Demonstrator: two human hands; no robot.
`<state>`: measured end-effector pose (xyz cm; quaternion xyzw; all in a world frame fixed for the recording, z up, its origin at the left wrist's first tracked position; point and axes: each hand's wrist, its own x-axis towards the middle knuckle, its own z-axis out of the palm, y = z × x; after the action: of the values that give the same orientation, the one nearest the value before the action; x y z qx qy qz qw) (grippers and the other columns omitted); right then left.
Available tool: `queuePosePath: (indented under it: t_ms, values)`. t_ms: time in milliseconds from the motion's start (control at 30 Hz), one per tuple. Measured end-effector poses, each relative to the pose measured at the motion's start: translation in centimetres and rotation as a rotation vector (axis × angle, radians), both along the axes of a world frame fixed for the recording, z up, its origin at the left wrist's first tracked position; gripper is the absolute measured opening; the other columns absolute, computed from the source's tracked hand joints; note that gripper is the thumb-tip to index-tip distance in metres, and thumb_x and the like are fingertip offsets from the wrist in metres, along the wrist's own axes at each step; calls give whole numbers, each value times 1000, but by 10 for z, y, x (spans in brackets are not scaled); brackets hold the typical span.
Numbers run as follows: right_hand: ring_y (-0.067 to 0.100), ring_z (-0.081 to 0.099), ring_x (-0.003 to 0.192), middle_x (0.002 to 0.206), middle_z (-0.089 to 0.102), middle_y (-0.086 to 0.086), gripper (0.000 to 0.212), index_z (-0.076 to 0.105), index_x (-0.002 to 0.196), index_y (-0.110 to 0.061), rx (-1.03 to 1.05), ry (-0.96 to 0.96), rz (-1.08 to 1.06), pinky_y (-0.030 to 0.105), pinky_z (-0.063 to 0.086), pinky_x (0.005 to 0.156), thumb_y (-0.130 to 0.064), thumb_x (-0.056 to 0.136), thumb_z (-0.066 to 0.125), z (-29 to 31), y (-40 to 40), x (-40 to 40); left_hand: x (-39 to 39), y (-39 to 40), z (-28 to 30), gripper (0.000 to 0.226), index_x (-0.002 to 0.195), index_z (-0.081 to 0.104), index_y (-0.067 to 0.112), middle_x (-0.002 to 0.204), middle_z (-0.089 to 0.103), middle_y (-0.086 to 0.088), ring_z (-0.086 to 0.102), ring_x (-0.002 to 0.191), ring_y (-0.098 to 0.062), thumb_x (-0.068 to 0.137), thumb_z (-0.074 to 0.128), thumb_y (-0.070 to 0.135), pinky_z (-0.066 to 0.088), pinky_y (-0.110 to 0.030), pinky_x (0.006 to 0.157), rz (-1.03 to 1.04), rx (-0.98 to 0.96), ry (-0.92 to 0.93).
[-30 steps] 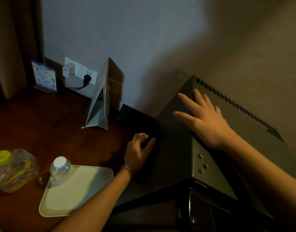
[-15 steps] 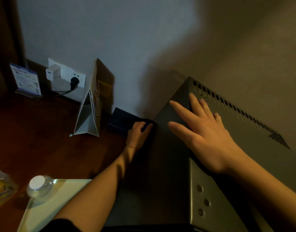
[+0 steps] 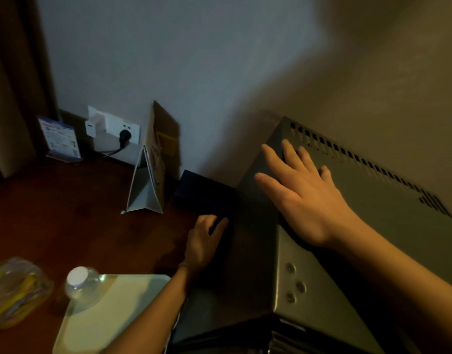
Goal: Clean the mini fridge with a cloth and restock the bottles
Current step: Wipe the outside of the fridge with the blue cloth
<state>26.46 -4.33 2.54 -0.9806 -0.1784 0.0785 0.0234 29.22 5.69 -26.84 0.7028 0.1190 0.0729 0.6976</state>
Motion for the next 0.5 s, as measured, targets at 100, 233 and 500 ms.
queuePosePath:
  t_ms: [100, 233, 500]
  values:
    - [18, -18, 152, 166, -16, -6, 64, -5, 158, -39, 11, -18, -3, 50, -9, 122, -56, 101, 18, 2, -1, -3, -38, -1, 42, 26, 93, 61, 22, 106, 61, -6, 62, 104, -22, 89, 66, 48, 47, -43, 94, 25, -86, -112]
    - [16, -15, 153, 167, -13, -5, 66, -6, 160, -28, 32, -36, -20, 48, -7, 124, -51, 103, 18, -2, -3, -1, -67, -3, 96, 35, 102, 68, 24, 105, 61, 6, 62, 102, -11, 85, 58, 52, 49, -25, 90, 14, -103, -327]
    - [12, -13, 153, 167, -10, 2, 66, -1, 161, -18, 54, -58, -48, 42, -6, 125, -50, 105, 12, -5, -4, -1, -7, 0, 137, 35, 92, 64, 14, 95, 55, 0, 58, 83, -15, 90, 58, 49, 48, -33, 79, -29, -41, -319]
